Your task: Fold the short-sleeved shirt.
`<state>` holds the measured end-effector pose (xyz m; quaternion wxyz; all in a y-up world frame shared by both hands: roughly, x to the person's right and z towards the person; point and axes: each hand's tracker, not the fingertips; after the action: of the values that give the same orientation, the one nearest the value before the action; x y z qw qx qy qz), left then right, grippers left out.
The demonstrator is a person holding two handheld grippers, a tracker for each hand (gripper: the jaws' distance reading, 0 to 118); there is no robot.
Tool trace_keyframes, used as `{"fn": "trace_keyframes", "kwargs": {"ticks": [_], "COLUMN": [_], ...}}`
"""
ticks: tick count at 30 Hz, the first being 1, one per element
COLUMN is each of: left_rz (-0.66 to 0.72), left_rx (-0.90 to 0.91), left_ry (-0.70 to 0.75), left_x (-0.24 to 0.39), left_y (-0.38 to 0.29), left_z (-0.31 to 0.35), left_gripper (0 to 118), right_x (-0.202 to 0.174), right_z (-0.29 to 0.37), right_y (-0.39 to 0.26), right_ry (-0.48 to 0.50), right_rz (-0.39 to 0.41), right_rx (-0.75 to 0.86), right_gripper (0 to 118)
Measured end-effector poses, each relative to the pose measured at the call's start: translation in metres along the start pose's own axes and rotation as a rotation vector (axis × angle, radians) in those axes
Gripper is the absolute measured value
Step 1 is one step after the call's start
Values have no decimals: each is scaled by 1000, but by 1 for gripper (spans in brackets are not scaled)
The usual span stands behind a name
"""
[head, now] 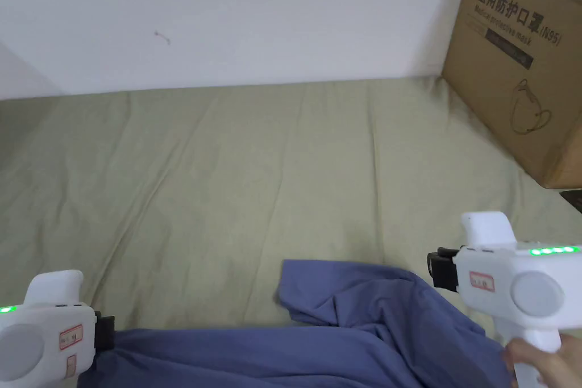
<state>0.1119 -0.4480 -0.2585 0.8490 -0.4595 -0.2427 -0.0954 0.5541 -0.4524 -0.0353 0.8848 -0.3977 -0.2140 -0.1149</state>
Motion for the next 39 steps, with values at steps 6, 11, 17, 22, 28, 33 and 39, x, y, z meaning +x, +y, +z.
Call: {"fn": "trace_keyframes", "kwargs": {"ticks": [6,11,17,22,28,33,39], "left_rz": [-5,6,10,28,20,38,38], "left_rx": [3,-7,-8,-12,-23,-18,42], "left_ry": [13,9,3,-3,5,10,38], "left_x": [0,-6,-7,-10,-10,-13,-15], "left_y": [0,0,0,0,-1,-1,9], "left_z": [-3,-7,-8,-10,-9,-4,24], "left_gripper": [1,1,1,1,1,1,1], "right_x": [8,-3,19,10,-13,-1,0], "right_z": [-98,-115,-109,-105,-94,-88,-31], "right_y": [19,22,25,15,7,9,34], "right_ry": [19,53,133,174,80,119,122], "right_rz": [-24,68,-66,-115,66,-44,-20], "right_rx": [-300,-310,-262,-315,-291,-287,-139], "right_gripper": [37,53,91,85,47,5,5]}}
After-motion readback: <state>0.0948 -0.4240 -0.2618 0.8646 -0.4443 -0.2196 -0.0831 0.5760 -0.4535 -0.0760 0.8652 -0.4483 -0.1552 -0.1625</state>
